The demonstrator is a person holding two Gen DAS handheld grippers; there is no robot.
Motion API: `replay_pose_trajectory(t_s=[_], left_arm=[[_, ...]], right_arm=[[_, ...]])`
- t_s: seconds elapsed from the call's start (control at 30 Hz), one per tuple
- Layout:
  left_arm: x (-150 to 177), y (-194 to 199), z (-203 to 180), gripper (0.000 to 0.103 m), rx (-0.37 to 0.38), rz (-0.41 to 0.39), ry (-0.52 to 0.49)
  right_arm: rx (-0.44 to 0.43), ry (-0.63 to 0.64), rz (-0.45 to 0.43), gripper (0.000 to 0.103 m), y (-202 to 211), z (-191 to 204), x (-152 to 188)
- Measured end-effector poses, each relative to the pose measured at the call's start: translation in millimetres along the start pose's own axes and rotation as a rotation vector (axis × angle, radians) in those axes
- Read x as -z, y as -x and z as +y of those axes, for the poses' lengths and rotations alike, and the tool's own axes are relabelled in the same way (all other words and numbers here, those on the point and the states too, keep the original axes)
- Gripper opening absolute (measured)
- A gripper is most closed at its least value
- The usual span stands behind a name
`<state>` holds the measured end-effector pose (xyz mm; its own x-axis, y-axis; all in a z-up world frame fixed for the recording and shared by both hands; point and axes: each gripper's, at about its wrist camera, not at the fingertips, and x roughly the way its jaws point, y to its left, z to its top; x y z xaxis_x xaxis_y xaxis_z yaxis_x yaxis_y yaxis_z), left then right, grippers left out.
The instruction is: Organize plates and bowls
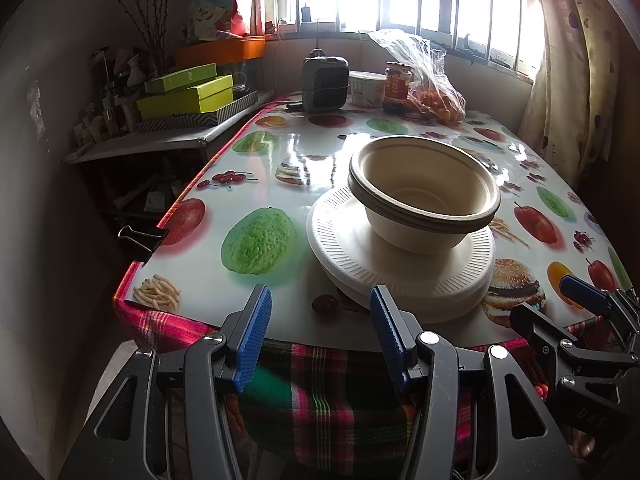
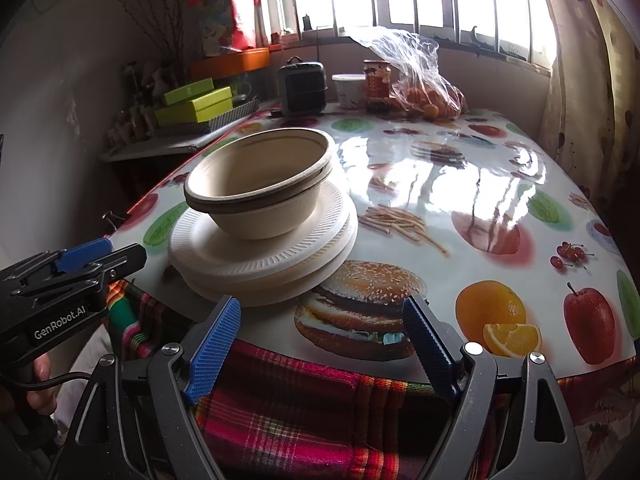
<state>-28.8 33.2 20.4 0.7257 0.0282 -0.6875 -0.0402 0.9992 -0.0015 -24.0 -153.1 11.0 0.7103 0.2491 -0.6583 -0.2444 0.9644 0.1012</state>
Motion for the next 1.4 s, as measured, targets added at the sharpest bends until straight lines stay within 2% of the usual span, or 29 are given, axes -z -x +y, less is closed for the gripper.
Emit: replay_pose_trajectory(t_s=[1.4], left_arm=[[5.2,-3.5,2.9,0.053,-0.003,0.011,-0.005]], right_arm=[[0.0,0.0,-0.002,0.084,-0.9,-0.6,1.2]])
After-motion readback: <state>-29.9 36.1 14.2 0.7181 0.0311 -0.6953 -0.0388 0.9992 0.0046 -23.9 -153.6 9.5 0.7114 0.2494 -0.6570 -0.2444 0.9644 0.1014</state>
